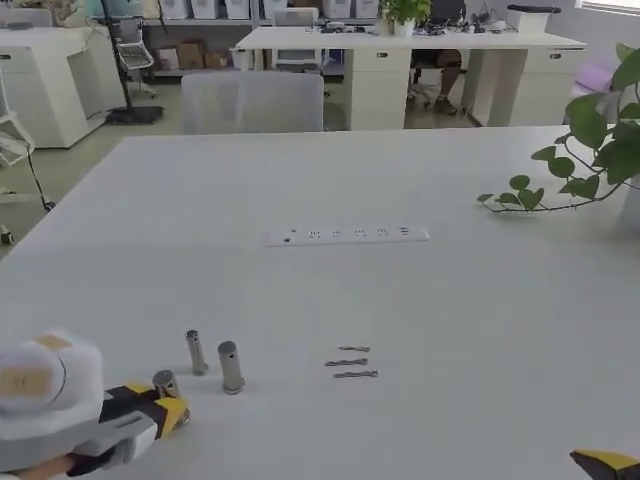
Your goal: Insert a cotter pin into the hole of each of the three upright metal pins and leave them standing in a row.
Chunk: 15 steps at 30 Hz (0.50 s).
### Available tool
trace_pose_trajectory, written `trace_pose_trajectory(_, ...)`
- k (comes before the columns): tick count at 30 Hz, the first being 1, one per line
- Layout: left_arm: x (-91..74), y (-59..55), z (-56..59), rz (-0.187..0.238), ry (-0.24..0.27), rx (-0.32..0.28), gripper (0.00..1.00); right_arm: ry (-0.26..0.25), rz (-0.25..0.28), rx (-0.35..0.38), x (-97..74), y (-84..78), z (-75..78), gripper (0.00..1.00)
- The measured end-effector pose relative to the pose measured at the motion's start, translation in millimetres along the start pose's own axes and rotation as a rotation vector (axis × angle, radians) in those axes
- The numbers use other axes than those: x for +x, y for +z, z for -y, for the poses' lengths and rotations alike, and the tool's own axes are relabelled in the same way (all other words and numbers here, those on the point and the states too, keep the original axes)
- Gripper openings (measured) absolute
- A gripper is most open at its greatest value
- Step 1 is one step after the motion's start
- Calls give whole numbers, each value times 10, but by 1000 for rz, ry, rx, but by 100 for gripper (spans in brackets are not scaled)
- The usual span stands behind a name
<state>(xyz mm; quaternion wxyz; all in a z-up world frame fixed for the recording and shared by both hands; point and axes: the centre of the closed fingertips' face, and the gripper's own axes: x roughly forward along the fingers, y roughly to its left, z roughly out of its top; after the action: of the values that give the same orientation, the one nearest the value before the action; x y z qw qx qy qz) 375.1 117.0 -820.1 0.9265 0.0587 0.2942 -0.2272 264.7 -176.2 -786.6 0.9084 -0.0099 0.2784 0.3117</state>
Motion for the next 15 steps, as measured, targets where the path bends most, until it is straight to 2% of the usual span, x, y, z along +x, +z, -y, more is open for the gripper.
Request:
trace_pose_trajectory(3, -50, 12, 32, 2, 3, -18, 10, 6, 1, -3, 3, 0, -11, 93)
trace_pose_trajectory(7, -105, 18, 77, -1, 8, -13, 10, 10, 7, -2, 5, 6, -13, 93)
trace_pose_trajectory(11, -163, 74, 123, 12, 18, -21, 10, 11, 11, -1, 5, 9, -10, 93)
trace_pose_trajectory(15, -212, 110, 173, 8, 25, 2, 10, 14, 12, 0, 5, 8, -12, 93)
